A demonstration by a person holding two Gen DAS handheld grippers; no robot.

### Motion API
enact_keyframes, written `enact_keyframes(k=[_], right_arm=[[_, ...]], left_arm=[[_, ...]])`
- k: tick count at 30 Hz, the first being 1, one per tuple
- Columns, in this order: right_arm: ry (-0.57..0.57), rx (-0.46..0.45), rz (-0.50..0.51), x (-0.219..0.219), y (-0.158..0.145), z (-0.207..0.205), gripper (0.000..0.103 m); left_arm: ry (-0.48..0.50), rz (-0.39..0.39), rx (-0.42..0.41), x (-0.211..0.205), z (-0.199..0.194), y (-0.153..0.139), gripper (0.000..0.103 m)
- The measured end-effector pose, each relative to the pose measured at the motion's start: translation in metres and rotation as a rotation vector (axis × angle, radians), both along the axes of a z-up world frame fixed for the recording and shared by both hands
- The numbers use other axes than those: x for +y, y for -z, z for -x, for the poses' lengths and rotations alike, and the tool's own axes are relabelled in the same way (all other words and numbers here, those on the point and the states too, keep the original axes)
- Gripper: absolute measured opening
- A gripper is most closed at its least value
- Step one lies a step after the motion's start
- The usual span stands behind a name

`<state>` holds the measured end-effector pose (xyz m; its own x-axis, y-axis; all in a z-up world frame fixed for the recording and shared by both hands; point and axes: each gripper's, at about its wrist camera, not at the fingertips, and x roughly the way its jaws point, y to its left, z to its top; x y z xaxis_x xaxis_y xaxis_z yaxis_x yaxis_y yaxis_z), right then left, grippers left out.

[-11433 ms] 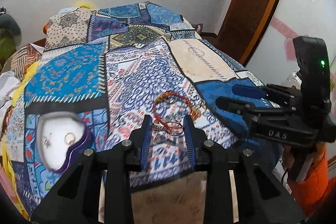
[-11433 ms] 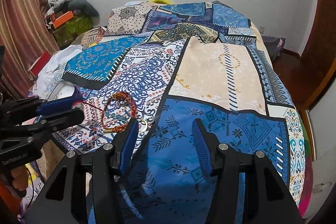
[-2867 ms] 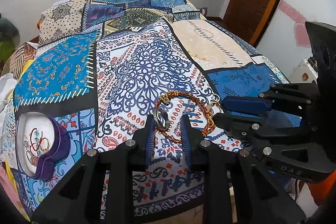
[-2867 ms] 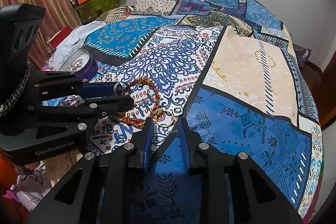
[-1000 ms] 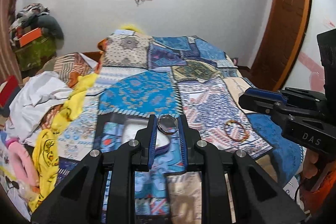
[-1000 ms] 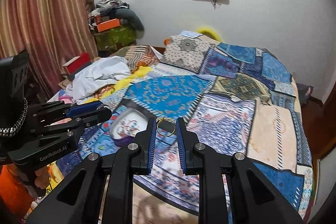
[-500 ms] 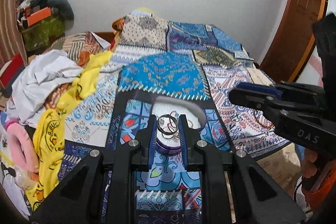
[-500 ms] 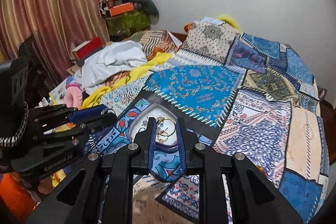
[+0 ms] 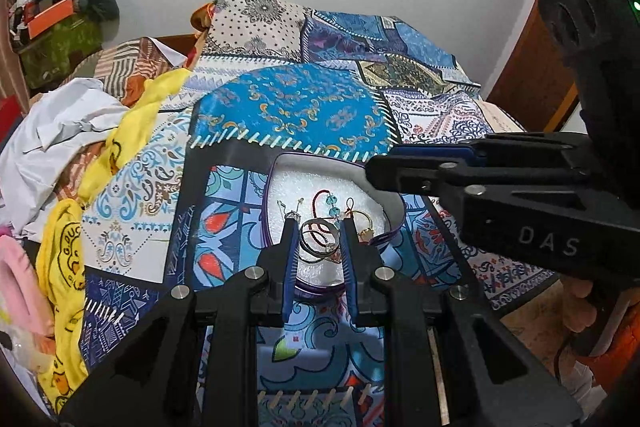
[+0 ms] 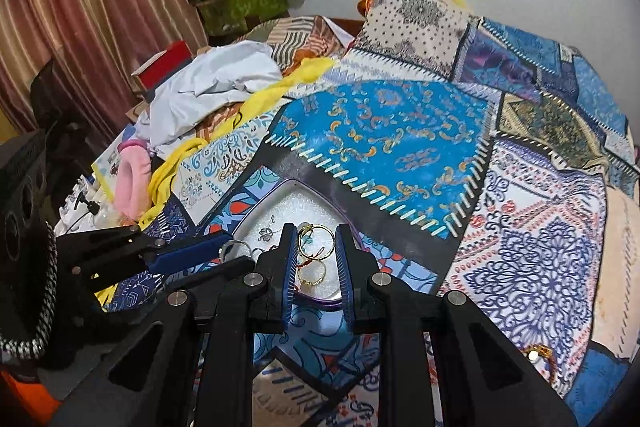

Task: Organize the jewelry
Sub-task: 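Drop the gold ring into the heart tin with the right tool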

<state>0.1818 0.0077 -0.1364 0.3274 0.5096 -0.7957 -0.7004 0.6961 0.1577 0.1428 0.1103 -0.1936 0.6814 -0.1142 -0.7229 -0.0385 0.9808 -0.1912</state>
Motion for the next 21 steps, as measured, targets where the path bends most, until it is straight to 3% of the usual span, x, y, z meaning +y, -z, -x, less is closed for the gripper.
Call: enact_keyframes(k=[12, 21], right_arm=[[-0.004, 0.065, 0.000, 0.007, 0.013, -0.007, 0.017], [0.019, 0.023, 0.002, 0.003, -0.003, -0.002, 0.024]], left_arm=[[0.003, 0.025, 0.009, 0.003, -0.006, 0.006, 0.019], [-0.008, 0.027, -0.008, 0.004, 0.001, -0.008, 0.019]])
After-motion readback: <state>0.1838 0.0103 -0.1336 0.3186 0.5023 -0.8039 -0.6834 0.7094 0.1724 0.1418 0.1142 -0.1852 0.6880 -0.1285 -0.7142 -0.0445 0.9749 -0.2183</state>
